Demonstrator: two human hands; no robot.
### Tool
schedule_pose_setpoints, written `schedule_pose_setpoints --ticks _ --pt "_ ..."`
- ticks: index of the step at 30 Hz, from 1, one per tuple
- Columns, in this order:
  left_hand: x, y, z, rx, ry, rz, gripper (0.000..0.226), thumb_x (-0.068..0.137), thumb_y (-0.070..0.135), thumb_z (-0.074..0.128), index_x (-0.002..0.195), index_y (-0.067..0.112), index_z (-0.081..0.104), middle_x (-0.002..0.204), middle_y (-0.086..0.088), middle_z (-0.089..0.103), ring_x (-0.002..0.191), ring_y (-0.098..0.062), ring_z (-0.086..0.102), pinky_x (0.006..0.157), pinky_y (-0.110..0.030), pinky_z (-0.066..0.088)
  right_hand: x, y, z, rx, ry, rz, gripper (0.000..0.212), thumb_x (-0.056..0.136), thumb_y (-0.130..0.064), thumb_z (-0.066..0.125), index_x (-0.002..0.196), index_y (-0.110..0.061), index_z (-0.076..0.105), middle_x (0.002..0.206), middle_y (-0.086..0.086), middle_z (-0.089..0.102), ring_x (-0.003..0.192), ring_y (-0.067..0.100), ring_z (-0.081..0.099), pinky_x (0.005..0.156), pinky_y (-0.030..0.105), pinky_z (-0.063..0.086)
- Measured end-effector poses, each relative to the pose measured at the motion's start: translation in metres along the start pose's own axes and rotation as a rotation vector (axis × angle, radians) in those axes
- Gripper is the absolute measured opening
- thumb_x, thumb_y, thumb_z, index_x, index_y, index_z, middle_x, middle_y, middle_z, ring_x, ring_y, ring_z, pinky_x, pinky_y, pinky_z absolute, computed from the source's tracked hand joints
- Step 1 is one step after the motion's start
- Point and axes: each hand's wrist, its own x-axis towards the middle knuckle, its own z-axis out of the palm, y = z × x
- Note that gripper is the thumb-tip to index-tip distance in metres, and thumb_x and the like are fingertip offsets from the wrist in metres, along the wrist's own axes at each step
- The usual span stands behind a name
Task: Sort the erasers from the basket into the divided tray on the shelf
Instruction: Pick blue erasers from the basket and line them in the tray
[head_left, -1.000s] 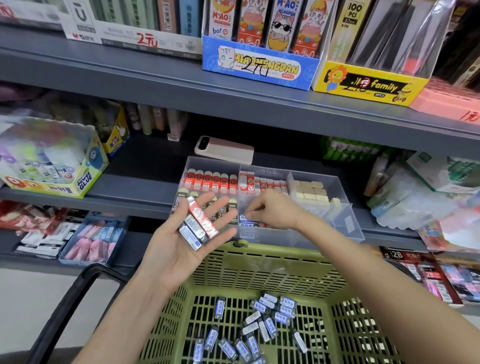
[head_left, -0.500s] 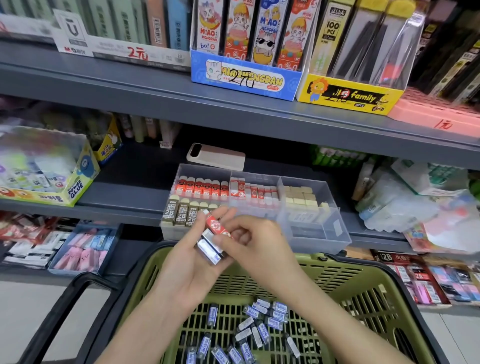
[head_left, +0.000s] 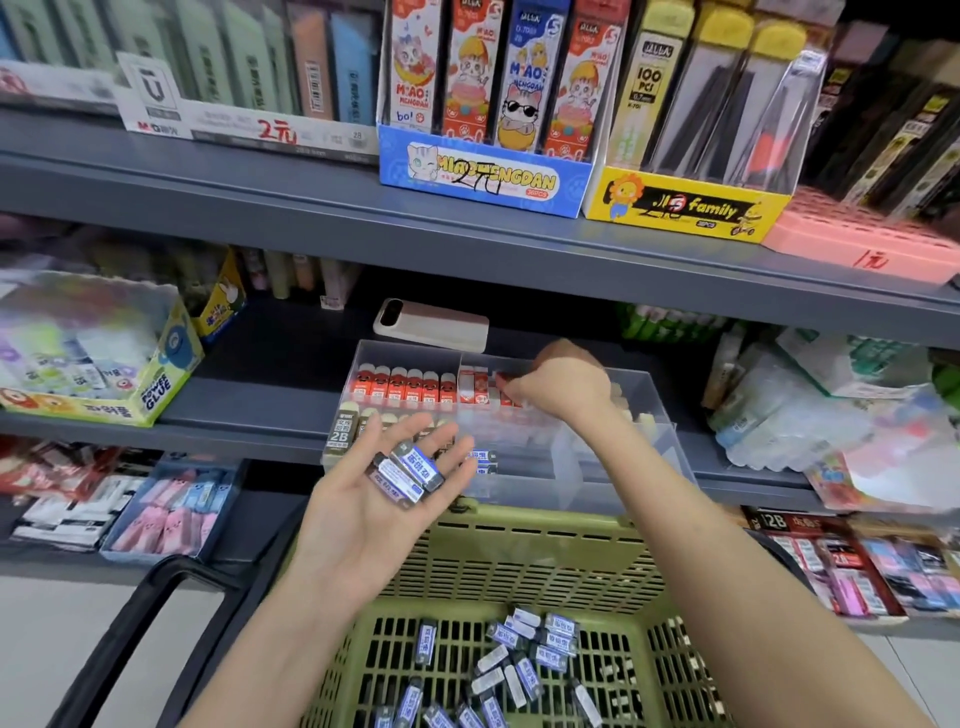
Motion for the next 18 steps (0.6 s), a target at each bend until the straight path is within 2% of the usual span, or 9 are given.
schedule_pose_setpoints --ticks 2,3,6,9,11,13,14,16,18 --pt "-0.002 0.003 -0.001 -0.033 -0.073 -0.002 0.058 0.069 0.018 0.079 0.119 -0.008 0.061 0.124 -0.028 0.059 0.114 -0.046 0.057 0.089 -0.061 0.047 0.006 -0.005 0.006 -0.009 0.004 0.034 0.024 0.073 -0.039 0.069 0.079 -0.018 0.059 0.093 0.003 0.067 0.085 0.023 0.063 0.065 0.023 0.040" --pt "-0.003 0.004 -0.002 -0.032 -0.104 -0.005 0.060 0.069 0.013 0.078 0.123 -0.007 0.058 0.126 -0.028 0.058 0.116 -0.046 0.056 0.091 -0.062 0.044 0.007 -0.007 0.009 0.002 0.016 0.043 0.022 0.072 -0.037 0.070 0.079 -0.018 0.059 0.093 0.002 0.068 0.086 0.023 0.064 0.065 0.023 0.040" --pt "-0.003 0.002 -0.005 -0.008 -0.144 -0.016 0.049 0.084 0.011 0.055 0.131 -0.001 0.051 0.131 -0.025 0.056 0.120 -0.044 0.054 0.096 -0.061 0.040 0.007 -0.010 0.021 -0.006 0.033 -0.001 0.026 0.074 -0.039 0.068 0.086 -0.018 0.061 0.094 0.003 0.066 0.093 0.023 0.065 0.065 0.023 0.039" --pt "-0.003 0.000 -0.007 -0.011 -0.150 -0.017 0.048 0.085 0.012 0.052 0.132 -0.001 0.050 0.133 -0.022 0.055 0.121 -0.043 0.053 0.099 -0.059 0.039 0.001 -0.009 0.024 -0.108 0.017 -0.100 0.036 0.086 -0.045 0.055 0.096 -0.013 0.065 0.101 0.008 0.067 0.096 0.026 0.063 0.067 0.024 0.039" --pt "-0.003 -0.001 -0.008 -0.010 -0.145 -0.003 0.048 0.086 0.013 0.051 0.132 -0.001 0.050 0.133 -0.022 0.055 0.121 -0.042 0.053 0.099 -0.057 0.041 -0.013 -0.007 0.017 -0.162 0.100 -0.166 0.039 0.092 -0.044 0.045 0.096 -0.011 0.067 0.101 0.009 0.067 0.097 0.029 0.062 0.069 0.027 0.039" --pt "-0.003 0.000 -0.008 -0.010 -0.126 0.011 0.050 0.084 0.014 0.053 0.131 0.000 0.051 0.133 -0.021 0.055 0.122 -0.040 0.053 0.102 -0.055 0.041 -0.039 -0.005 0.012 -0.026 0.258 -0.293 0.039 0.092 -0.045 0.046 0.081 -0.015 0.068 0.080 0.002 0.068 0.083 0.023 0.062 0.065 0.028 0.038" --pt "-0.003 0.000 -0.007 -0.005 -0.124 0.022 0.050 0.084 0.015 0.053 0.132 0.000 0.050 0.134 -0.020 0.055 0.122 -0.039 0.053 0.103 -0.054 0.041 -0.058 -0.006 0.011 0.139 0.283 -0.377 0.036 0.089 -0.047 0.050 0.073 -0.020 0.068 0.067 -0.006 0.064 0.072 0.012 0.060 0.061 0.026 0.036" --pt "-0.004 0.000 -0.004 0.015 -0.128 0.044 0.051 0.085 0.016 0.051 0.133 0.000 0.048 0.134 -0.020 0.055 0.123 -0.035 0.054 0.100 -0.048 0.046 -0.098 -0.010 0.012 0.382 0.159 -0.543 0.026 0.079 -0.051 0.058 0.071 -0.028 0.068 0.057 -0.016 0.057 0.058 -0.001 0.052 0.056 0.019 0.037" --pt "-0.005 -0.001 -0.002 0.035 -0.130 0.051 0.050 0.085 0.017 0.049 0.132 0.001 0.049 0.132 -0.018 0.058 0.119 -0.030 0.058 0.090 -0.040 0.053 -0.123 -0.014 0.018 0.366 0.029 -0.612 0.017 0.077 -0.045 0.065 0.079 -0.027 0.068 0.061 -0.014 0.058 0.057 0.000 0.049 0.055 0.016 0.039"
